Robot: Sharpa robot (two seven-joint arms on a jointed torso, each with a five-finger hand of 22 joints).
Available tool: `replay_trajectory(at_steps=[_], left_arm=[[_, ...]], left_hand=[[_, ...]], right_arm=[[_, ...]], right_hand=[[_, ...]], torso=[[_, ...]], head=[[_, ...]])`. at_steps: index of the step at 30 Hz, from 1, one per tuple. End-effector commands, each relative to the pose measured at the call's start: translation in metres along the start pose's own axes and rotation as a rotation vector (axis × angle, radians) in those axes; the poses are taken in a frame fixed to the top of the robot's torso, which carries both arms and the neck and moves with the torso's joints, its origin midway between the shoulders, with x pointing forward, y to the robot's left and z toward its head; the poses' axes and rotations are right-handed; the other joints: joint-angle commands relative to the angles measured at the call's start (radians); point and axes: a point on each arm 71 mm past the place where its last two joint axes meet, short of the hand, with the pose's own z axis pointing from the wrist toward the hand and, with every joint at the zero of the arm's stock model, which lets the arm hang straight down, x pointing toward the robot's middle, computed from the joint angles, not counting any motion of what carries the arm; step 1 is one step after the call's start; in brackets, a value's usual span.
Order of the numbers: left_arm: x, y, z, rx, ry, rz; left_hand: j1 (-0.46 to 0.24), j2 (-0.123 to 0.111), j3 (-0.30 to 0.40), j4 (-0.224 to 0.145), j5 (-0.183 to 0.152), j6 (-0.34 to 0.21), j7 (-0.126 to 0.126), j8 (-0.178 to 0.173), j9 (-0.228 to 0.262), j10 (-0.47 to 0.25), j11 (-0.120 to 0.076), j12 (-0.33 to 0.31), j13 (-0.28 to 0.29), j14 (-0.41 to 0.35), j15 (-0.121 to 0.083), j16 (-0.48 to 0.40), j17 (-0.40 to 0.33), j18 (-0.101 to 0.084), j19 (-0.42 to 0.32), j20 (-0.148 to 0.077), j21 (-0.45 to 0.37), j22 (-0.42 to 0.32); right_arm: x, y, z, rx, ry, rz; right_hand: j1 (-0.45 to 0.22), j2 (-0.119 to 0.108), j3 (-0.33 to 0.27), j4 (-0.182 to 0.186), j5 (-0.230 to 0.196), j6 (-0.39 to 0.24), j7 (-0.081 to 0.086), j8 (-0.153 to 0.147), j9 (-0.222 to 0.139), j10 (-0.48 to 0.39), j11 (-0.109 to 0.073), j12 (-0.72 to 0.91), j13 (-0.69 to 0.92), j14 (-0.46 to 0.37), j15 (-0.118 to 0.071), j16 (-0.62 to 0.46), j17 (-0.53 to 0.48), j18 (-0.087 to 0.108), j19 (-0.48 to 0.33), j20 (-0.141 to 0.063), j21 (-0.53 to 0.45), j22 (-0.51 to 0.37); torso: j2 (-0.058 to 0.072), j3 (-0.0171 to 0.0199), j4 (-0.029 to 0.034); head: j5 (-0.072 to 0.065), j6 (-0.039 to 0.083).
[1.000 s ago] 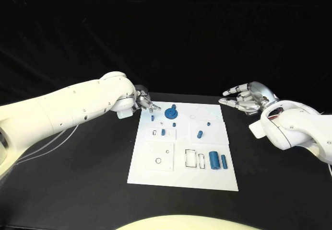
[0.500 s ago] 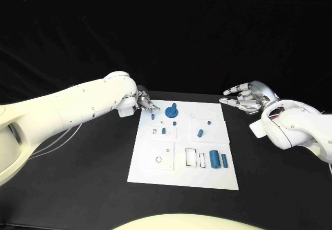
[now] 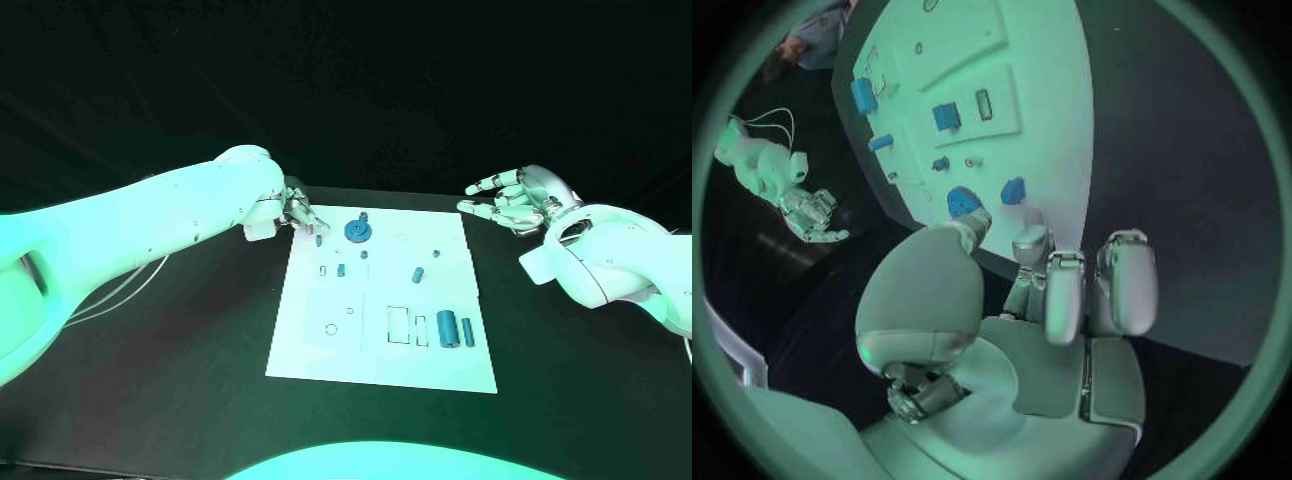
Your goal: Assemble the parts on the task board
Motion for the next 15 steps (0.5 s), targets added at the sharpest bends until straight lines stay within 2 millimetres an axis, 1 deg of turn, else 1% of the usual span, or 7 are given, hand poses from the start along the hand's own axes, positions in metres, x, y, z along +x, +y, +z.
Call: replay_trajectory(at_steps=[1, 7, 15], left_arm=[[0.0032, -0.0024, 0.0007, 0.004, 0.033, 0.026], [0.0049, -0.0029, 0.0018, 0.003, 0.039, 0.024], [0.0064, -0.004, 0.0021, 0.006, 0.047, 0.019]], left_hand=[[0.014, 0.005, -0.005, -0.001, 0.004, 0.011, 0.0, -0.001, -0.002, -0.005, 0.001, -0.001, 0.0, 0.095, 0.005, -0.004, 0.246, 0.006, -0.001, 0.007, -0.006, 0.016], [0.018, 0.006, -0.006, -0.001, 0.004, 0.014, -0.001, 0.0, -0.003, -0.006, 0.001, -0.001, 0.0, 0.095, 0.005, -0.004, 0.247, 0.006, 0.0, 0.007, -0.006, 0.017], [0.021, 0.01, -0.006, 0.0, 0.004, 0.019, -0.002, 0.001, -0.004, -0.003, 0.0, 0.002, 0.004, 0.096, 0.004, -0.002, 0.249, 0.005, 0.002, 0.007, -0.005, 0.019]], right_arm=[[0.001, 0.0012, 0.0, -0.013, 0.007, -0.003], [0.0013, 0.0014, 0.0002, -0.014, 0.008, -0.003], [0.0016, 0.0016, 0.0003, -0.014, 0.009, -0.003]], right_hand=[[-0.006, 0.001, -0.006, -0.002, 0.007, -0.004, 0.002, 0.005, -0.001, -0.008, 0.0, -0.001, 0.049, 0.079, -0.009, -0.005, 0.161, 0.006, 0.079, -0.006, -0.001, 0.23], [-0.006, 0.001, -0.006, -0.002, 0.007, -0.004, 0.002, 0.005, -0.001, -0.008, 0.0, -0.001, 0.049, 0.079, -0.009, -0.005, 0.161, 0.006, 0.079, -0.006, -0.001, 0.23], [-0.006, 0.001, -0.006, -0.002, 0.007, -0.004, 0.002, 0.005, -0.001, -0.008, 0.0, -0.001, 0.049, 0.079, -0.009, -0.005, 0.161, 0.006, 0.079, -0.006, -0.001, 0.23]], torso=[[0.0, -0.0007, -0.001], [-0.001, 0.0006, -0.0003], [0.0, 0.0007, -0.0007]], head=[[0.0, -0.001], [0.001, -0.003], [0.001, -0.005]])
